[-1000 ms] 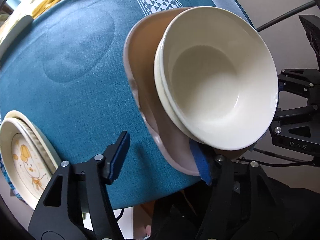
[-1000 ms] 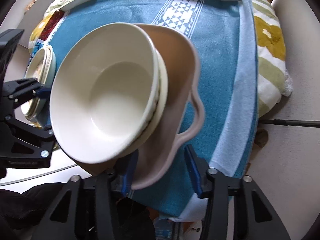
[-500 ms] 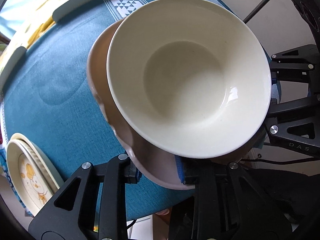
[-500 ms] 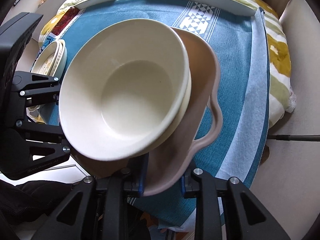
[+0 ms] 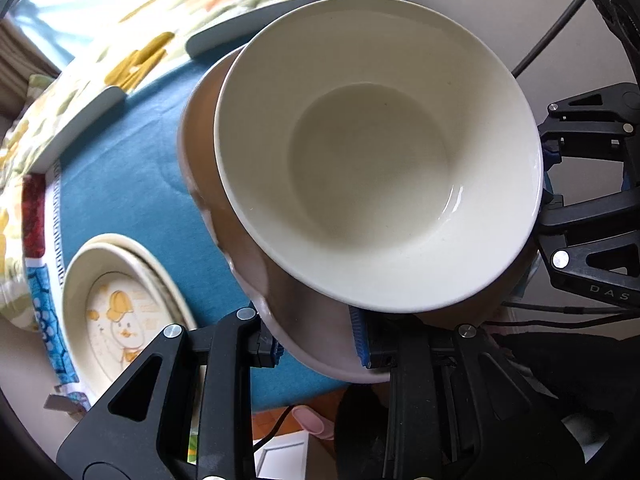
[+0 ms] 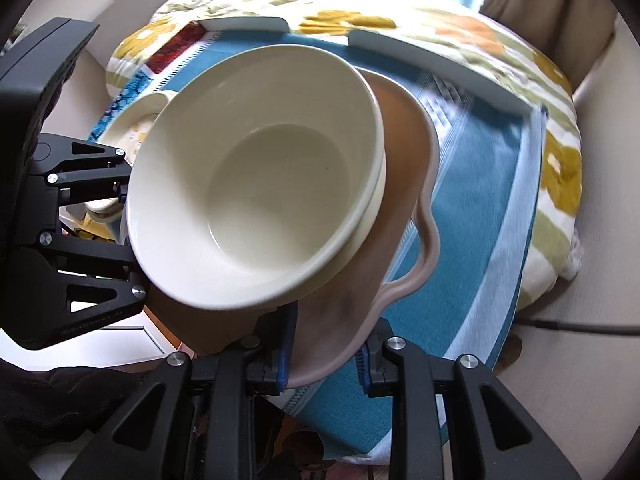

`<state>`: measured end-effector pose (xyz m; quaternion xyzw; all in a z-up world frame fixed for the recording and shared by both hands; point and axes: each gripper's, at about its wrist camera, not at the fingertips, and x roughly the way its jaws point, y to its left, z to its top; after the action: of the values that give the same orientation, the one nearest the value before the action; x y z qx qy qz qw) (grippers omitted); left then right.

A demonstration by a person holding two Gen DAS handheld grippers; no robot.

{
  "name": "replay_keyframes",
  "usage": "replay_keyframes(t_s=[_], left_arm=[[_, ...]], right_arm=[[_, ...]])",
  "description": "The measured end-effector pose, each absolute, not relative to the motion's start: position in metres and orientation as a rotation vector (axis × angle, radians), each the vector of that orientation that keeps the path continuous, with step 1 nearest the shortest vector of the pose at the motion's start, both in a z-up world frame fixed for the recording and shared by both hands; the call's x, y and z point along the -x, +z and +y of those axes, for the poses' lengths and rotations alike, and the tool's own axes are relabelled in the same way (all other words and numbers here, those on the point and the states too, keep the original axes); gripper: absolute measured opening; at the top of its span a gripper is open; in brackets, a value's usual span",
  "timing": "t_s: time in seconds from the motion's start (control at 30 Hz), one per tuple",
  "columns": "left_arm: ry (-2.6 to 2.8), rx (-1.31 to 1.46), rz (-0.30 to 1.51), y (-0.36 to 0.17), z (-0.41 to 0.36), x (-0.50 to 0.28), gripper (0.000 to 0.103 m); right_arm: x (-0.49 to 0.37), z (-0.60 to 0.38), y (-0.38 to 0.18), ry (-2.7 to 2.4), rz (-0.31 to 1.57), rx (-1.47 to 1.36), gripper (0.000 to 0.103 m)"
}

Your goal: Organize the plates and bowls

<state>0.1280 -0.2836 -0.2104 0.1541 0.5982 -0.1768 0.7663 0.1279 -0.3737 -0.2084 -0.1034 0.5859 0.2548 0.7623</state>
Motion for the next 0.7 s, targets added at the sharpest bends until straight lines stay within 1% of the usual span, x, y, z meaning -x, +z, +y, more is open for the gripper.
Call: replay_keyframes(t_s=[0.2,0.3,0.47,0.7], left_arm=[[-0.345,-0.318,1.273,-0.178,-0.219,-0.118,0.023],[-0.339,-0.322,1.271,-0.173,-0.182,-0.114,0.023],[-0.338,-0.337,1.291,-0.183,-0.121,-0.131,0.023],[-0.341,-0.338,1.341,-0.21,-0.053,-0.13,0.023]], right_arm=[[-0.128,-0.322,-0.183,0.596,1.23,0.265,0.024],[-0.128,-0.29,-0.18,0.599,1.221,0.257,0.024],[-0.129,-0.238,-0.189,0.605,1.226,0.235,0.024],[-0.124,-0.17,-0.207,0.605,1.265,0.192,0.024]])
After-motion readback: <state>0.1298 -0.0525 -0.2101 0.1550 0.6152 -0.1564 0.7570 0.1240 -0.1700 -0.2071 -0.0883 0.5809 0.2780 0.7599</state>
